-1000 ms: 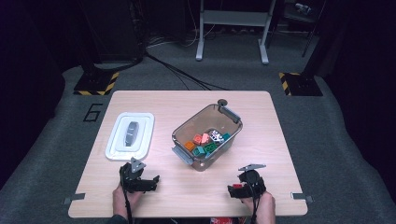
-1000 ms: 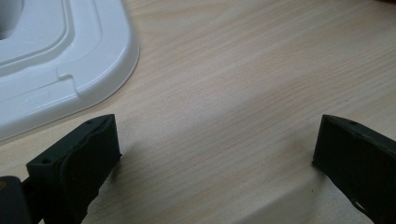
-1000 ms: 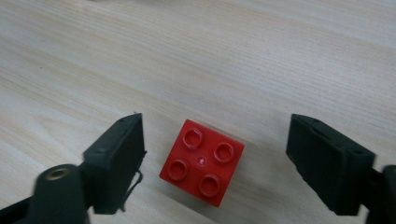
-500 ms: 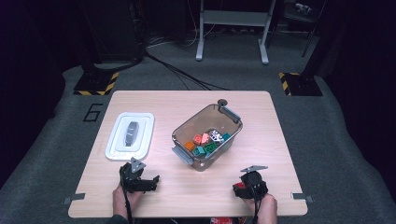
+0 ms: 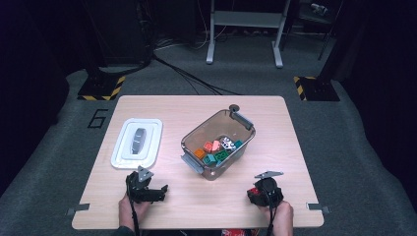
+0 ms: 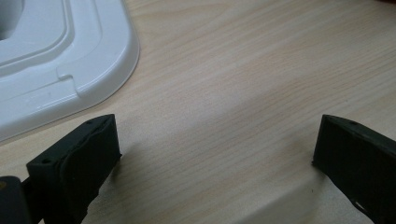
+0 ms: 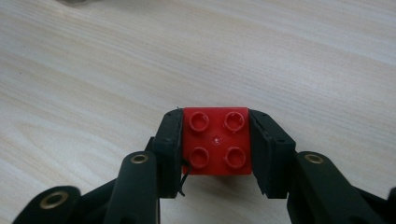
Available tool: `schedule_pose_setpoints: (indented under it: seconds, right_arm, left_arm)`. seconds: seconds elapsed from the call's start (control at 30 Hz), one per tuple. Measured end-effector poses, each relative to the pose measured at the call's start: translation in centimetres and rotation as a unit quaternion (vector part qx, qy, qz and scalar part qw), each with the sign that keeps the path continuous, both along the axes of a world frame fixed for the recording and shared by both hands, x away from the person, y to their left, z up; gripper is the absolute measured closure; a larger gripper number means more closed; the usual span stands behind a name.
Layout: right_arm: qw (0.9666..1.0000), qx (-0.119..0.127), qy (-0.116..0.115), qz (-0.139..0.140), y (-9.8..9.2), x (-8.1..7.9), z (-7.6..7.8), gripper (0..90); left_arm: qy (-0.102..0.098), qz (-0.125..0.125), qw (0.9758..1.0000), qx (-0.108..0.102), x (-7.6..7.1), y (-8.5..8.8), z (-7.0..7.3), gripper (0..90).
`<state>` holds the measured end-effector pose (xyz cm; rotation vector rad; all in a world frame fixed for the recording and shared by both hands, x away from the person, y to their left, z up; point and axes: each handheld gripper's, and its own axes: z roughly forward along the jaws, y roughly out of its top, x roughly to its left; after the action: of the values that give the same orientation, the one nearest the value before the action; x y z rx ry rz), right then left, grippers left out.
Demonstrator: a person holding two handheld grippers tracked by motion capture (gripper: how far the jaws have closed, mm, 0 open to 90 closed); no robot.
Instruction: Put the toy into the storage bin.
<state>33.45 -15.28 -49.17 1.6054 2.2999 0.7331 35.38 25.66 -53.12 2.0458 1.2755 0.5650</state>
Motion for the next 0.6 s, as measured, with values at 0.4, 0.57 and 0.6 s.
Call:
schedule_pose_setpoints:
  seconds: [0.4,0.57,0.6]
  right_arm:
    - [0.9994,0.023,-0.023,0.012,-0.6,1.2,1.1,58.7]
    - [0.9991,0.023,-0.034,0.014,-0.4,1.8,2.3,58.7]
    - [0.999,0.025,-0.035,0.013,-0.4,1.9,2.4,58.7]
  left_arm:
    - [0.0,0.0,1.0,0.0,0.0,0.0,0.0,0.4]
    - [0.0,0.0,1.0,0.0,0.0,0.0,0.0,0.4]
    - [0.0,0.0,1.0,0.0,0.0,0.0,0.0,0.4]
